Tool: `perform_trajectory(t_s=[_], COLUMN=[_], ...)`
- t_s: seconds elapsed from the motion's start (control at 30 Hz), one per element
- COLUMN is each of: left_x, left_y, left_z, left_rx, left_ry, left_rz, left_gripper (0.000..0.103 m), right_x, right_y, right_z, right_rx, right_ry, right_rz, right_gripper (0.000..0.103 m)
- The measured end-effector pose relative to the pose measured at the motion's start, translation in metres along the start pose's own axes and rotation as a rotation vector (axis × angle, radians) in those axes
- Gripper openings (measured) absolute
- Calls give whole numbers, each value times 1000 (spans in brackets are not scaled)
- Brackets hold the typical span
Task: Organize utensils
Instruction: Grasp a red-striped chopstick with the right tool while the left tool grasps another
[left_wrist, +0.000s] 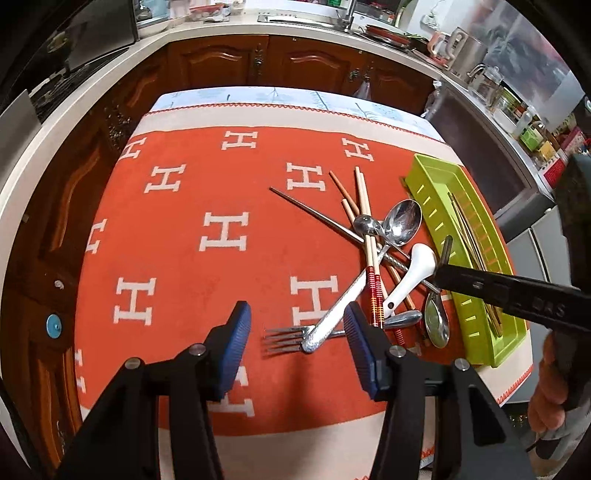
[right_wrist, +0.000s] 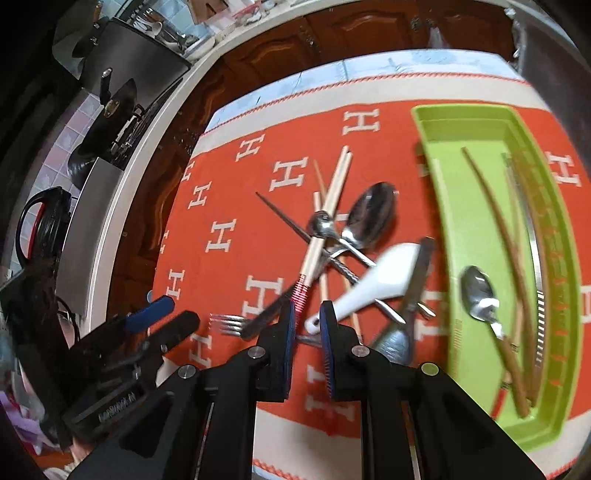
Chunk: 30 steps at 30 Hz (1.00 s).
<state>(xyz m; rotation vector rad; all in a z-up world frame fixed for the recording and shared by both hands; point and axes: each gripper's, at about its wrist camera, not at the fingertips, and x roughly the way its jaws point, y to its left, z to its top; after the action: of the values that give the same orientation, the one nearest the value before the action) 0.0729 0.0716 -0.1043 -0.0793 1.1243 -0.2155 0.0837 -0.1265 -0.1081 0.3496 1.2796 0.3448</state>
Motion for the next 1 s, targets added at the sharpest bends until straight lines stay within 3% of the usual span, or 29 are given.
perform_trajectory(t_s=[0.3,0.77,1.0], left_x=[14,25,26], left_y=[18,24,26], left_z=[2,7,8], left_rx=[-26,-30,-28], left_ry=[22,36,43], left_rz=[-31,-66,-84], left_gripper=[50,50,50], right_x=[64,99,91], right_y=[2,1,9], right_z=[24,25,16], right_rx=[51,52,35], right_ry=[113,116,91], right_rz=[10,-61,11], right_gripper=[13,7,5])
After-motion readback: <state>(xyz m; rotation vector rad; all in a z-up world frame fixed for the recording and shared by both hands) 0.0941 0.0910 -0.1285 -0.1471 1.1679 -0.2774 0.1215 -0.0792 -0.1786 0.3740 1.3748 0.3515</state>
